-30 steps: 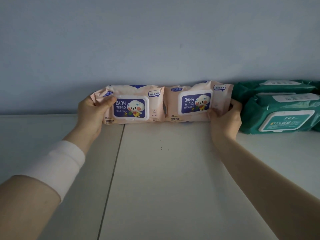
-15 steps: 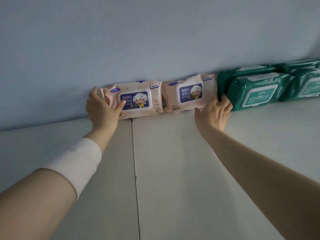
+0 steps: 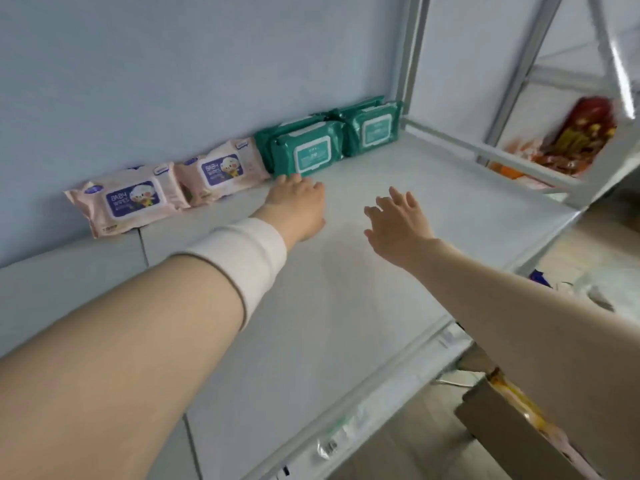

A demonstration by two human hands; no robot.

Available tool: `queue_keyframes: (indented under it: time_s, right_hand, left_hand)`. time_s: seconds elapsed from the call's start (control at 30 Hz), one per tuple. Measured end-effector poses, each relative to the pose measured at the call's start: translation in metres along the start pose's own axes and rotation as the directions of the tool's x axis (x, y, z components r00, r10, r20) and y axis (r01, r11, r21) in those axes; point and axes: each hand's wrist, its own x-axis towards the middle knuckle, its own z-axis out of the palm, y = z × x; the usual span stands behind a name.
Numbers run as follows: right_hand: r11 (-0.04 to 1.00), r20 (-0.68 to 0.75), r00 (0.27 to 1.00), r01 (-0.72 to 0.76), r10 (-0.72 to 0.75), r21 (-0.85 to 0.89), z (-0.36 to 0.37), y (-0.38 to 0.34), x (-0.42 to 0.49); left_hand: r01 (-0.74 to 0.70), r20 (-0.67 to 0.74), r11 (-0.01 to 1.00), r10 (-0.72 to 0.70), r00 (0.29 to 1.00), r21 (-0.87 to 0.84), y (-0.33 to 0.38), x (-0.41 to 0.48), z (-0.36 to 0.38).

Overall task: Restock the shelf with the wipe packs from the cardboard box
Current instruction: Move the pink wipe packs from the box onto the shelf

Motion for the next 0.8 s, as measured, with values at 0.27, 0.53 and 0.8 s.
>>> queue_keyframes:
  time_s: [0.27, 0.53, 0.8]
  right_hand:
    - [0.926, 0.175, 0.910, -0.376, 0.377, -0.036, 0.040, 0.246, -0.207]
    - [0.654, 0.538, 0.494, -0.742, 0.683, -0.149, 0.138, 0.390, -0.419]
    - [0.501, 0.719, 0.285, -0.859, 0.634, -0.102, 0.242, 0.409, -0.473]
  left_hand:
    - [-0.363, 0.045, 0.931, 0.365, 0.930, -0.045, 0.294, 0.016, -0.071]
    - [-0.689, 0.222, 0.719, 0.689, 0.690, -0.089, 0.524, -0.003, -0.030]
    - [-0.733, 0.369, 0.641, 0.753, 0.545, -0.226, 0.643, 0.034, 0.063]
